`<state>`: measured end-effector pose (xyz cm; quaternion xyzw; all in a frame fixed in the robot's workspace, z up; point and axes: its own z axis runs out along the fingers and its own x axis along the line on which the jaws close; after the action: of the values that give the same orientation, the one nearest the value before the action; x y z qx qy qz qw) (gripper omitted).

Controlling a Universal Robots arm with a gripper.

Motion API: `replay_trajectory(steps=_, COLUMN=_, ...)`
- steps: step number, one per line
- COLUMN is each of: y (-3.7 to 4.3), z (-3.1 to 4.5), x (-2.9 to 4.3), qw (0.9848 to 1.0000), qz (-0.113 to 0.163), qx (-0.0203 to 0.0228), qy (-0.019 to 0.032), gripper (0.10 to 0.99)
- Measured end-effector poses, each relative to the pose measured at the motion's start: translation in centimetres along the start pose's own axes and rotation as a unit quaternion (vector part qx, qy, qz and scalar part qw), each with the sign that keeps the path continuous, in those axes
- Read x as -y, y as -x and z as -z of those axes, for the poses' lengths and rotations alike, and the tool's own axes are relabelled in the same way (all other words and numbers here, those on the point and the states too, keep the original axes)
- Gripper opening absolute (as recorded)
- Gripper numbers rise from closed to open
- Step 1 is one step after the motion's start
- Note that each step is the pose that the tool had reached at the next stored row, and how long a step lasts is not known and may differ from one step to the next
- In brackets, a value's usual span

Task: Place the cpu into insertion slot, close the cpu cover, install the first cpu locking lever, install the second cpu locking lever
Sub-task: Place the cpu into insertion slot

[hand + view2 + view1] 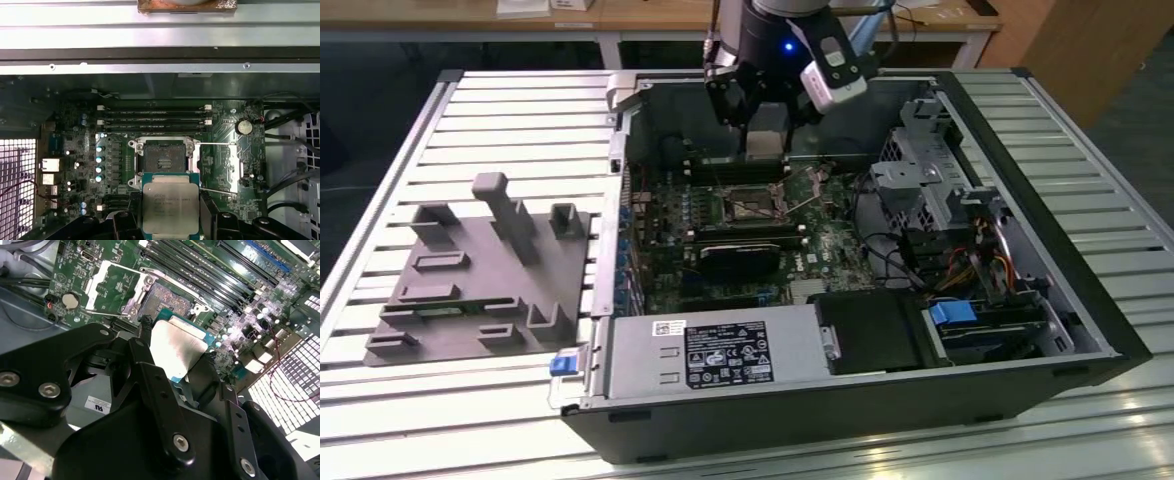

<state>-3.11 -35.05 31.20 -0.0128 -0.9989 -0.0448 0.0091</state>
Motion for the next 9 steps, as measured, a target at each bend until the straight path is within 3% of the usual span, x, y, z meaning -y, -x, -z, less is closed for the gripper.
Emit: replay_trajectory(steps=9, y=0.02, z=-1.16, x=0.1, qw=1.0, qz=0.0, qx=0.0, qy=0.0, gripper=0.541)
